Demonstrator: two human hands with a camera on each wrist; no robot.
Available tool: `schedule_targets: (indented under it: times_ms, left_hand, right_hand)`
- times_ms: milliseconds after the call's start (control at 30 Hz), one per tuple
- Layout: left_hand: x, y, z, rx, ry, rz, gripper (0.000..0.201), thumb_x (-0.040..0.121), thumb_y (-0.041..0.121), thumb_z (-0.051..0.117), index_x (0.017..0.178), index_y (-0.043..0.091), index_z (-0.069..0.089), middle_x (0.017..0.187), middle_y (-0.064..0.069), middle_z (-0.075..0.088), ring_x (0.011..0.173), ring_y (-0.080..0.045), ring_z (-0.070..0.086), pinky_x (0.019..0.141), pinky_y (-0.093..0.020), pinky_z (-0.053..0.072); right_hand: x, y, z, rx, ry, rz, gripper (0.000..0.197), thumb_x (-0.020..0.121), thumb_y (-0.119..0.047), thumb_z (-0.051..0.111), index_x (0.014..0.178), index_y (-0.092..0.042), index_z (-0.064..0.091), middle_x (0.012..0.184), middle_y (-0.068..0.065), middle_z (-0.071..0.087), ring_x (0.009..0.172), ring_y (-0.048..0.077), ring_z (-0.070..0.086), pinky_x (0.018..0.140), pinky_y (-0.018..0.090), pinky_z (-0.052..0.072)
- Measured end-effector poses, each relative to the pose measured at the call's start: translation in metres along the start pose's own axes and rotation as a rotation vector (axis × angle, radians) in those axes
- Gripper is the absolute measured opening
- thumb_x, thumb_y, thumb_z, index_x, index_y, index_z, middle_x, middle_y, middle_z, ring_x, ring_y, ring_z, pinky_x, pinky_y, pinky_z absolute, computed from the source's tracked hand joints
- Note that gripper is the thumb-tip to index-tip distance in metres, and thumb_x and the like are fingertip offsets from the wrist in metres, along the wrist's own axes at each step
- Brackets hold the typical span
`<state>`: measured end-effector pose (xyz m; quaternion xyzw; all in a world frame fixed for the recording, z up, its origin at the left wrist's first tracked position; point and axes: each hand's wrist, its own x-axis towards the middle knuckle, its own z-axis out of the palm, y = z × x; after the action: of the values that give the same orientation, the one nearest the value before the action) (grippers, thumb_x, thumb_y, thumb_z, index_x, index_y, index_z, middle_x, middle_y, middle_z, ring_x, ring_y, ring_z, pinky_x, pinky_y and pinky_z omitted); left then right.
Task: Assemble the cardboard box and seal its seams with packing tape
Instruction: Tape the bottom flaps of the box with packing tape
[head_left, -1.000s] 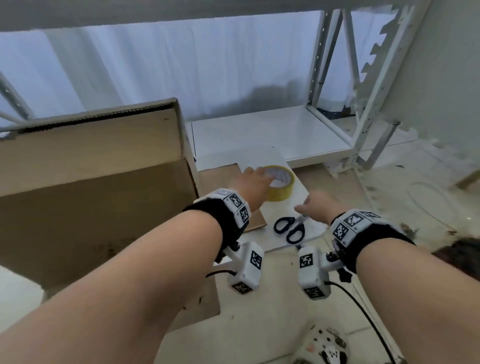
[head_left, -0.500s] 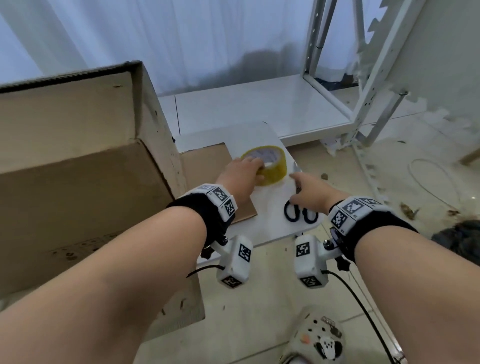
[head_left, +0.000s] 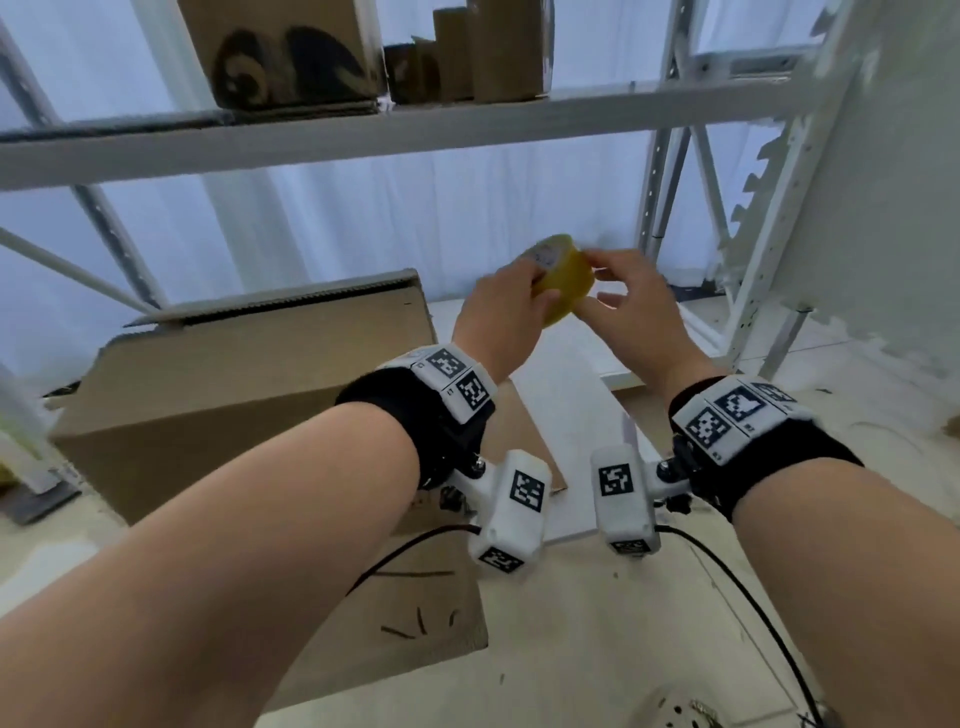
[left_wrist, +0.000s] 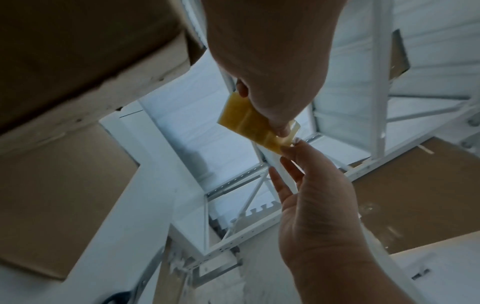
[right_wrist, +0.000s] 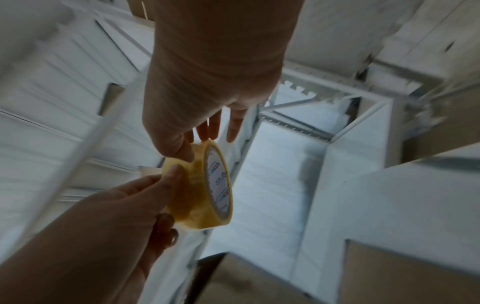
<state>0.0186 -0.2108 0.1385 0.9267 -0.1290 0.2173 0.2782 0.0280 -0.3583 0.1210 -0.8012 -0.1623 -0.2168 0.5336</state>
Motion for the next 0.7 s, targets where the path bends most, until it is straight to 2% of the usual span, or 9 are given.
schedule_targets:
  times_ms: [133,267,333,500,567,633,700]
  left_hand:
    - [-0.016,0.002,-0.063,0.046,0.099,-0.002,0.027,0.097,0.029,0.048,0.115,0.011,0.055,0.109,-0.008,0.063,0.097,-0.025,0.058,0.079,-0.034,0.047]
    - [-0.038,-0.013,-0.110,0.101,0.159,-0.025,0.029,0.097,0.029,0.048,0.119,0.010,0.054,0.111,-0.008,0.063,0.098,-0.023,0.060,0.081,-0.031,0.046]
    - [-0.048,-0.024,-0.129,0.098,0.188,-0.040,0.029,0.097,0.028,0.048,0.119,0.010,0.054,0.112,-0.008,0.063,0.098,-0.022,0.060,0.083,-0.031,0.047]
    - [-0.062,-0.062,-0.158,0.140,0.249,-0.066,0.029,0.094,0.031,0.053,0.114,0.009,0.058,0.106,-0.007,0.064,0.091,-0.020,0.057,0.077,-0.028,0.043]
    - [-0.065,-0.076,-0.164,0.119,0.299,-0.068,0.034,0.091,0.030,0.057,0.119,0.011,0.053,0.116,-0.008,0.057,0.103,-0.021,0.053,0.088,-0.031,0.044]
    - [-0.065,-0.084,-0.172,0.037,0.301,-0.091,0.049,0.088,0.028,0.061,0.132,0.017,0.043,0.132,-0.008,0.041,0.118,-0.022,0.044,0.100,-0.034,0.041]
    - [-0.062,-0.090,-0.184,-0.008,0.263,-0.144,0.049,0.087,0.030,0.062,0.132,0.022,0.045,0.134,-0.005,0.037,0.121,-0.022,0.042,0.103,-0.038,0.041]
  right_hand:
    - [-0.005,-0.060,0.022,0.006,0.085,-0.169,0.027,0.087,-0.016,0.065,0.113,-0.011,0.062,0.111,0.000,0.054,0.102,0.013,0.055,0.085,0.023,0.051]
    - [-0.005,-0.107,0.056,-0.043,0.105,-0.263,0.017,0.090,-0.020,0.064,0.101,-0.007,0.064,0.099,0.000,0.055,0.090,0.010,0.054,0.075,0.012,0.046]
    - [-0.004,-0.124,0.077,-0.057,0.138,-0.287,0.017,0.090,-0.022,0.063,0.096,-0.007,0.066,0.094,0.001,0.058,0.085,0.009,0.054,0.072,0.011,0.043]
    - [0.005,-0.145,0.122,-0.130,0.079,-0.325,0.014,0.091,-0.019,0.059,0.091,-0.008,0.067,0.088,0.003,0.064,0.083,0.016,0.059,0.079,0.031,0.051]
    - [0.012,-0.153,0.136,-0.130,0.019,-0.366,0.011,0.091,-0.016,0.058,0.090,-0.009,0.066,0.086,-0.001,0.062,0.084,0.017,0.059,0.079,0.034,0.051]
    - [0.016,-0.161,0.147,-0.134,-0.061,-0.411,0.008,0.091,-0.013,0.057,0.091,-0.010,0.064,0.086,-0.003,0.060,0.084,0.015,0.057,0.078,0.027,0.049]
    - [0.017,-0.168,0.159,-0.109,-0.127,-0.450,0.007,0.091,-0.010,0.056,0.090,-0.011,0.063,0.087,-0.003,0.059,0.083,0.014,0.056,0.076,0.019,0.045]
